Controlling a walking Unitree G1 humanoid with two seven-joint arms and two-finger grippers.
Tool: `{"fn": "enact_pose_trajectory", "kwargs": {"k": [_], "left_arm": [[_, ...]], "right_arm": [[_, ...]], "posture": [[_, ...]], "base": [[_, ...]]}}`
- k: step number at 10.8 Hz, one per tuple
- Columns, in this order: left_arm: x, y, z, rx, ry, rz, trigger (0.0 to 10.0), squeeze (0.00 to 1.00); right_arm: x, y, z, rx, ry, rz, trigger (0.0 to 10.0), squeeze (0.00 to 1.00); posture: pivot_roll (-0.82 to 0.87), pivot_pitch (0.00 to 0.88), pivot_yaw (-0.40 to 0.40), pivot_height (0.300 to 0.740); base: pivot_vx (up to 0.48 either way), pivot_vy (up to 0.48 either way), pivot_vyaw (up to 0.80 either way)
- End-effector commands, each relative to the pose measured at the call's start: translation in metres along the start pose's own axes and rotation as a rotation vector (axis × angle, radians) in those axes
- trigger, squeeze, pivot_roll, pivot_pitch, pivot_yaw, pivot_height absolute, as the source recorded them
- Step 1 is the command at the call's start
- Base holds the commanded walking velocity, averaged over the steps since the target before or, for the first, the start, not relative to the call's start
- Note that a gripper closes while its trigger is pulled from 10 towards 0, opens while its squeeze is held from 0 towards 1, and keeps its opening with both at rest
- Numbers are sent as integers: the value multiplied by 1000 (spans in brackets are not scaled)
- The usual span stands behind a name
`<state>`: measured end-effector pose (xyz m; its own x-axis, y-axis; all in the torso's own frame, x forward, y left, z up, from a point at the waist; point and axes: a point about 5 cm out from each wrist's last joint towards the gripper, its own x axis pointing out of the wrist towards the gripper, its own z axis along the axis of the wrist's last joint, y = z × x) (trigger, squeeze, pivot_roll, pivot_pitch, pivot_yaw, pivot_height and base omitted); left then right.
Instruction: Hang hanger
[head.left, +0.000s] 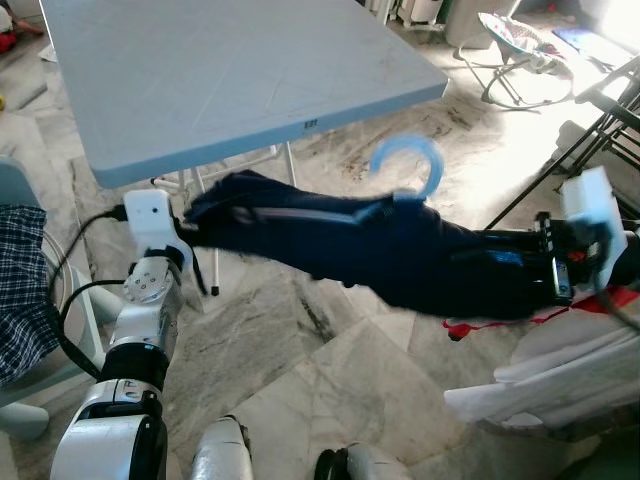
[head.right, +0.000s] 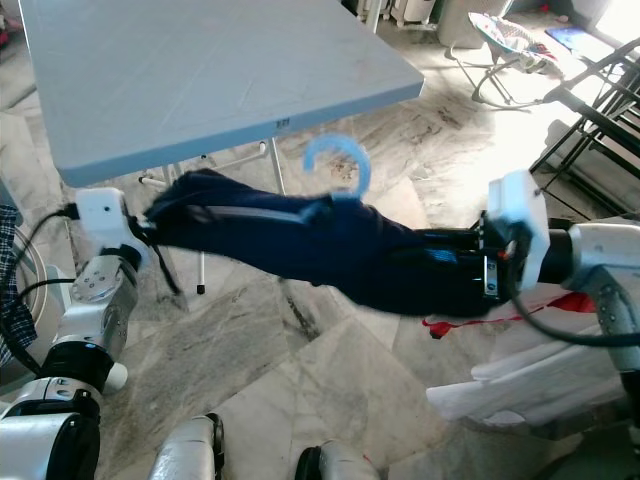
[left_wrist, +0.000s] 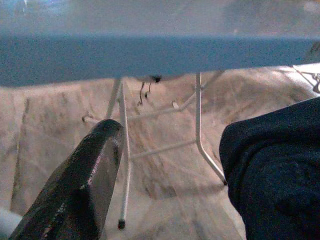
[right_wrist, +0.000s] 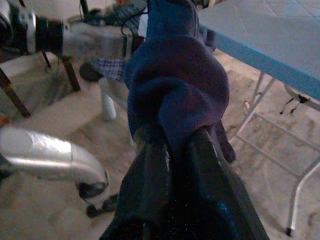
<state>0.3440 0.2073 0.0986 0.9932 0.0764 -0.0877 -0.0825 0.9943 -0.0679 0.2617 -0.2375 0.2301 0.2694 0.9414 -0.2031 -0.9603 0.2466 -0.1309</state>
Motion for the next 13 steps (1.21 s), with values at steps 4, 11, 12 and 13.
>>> {"fn": "enact_pose_trajectory", "kwargs": {"k": [4, 11, 12, 13], "left_arm": [[-15, -8, -46, -38, 257, -134, 10000, 0], [-68, -49, -32, 643, 56, -858, 10000, 1000], [-70, -40, -28, 650, 31, -868, 10000, 1000], [-76, -27, -29, 670, 69, -898, 10000, 1000]], "right_arm": [[-4, -2, 50, -9, -458, -73, 10000, 0], [88, -47, -43, -315, 110, -566, 10000, 0], [91, -46, -49, -335, 159, -504, 10000, 0], [92, -47, -55, -331, 189, -461, 10000, 0]], "posture": [[-13, 117, -96, 740], [27, 128, -96, 740], [35, 131, -97, 740], [36, 131, -98, 740]], "base": [[0, 0, 0], [0, 0, 0], [0, 0, 0], [0, 0, 0]]}}
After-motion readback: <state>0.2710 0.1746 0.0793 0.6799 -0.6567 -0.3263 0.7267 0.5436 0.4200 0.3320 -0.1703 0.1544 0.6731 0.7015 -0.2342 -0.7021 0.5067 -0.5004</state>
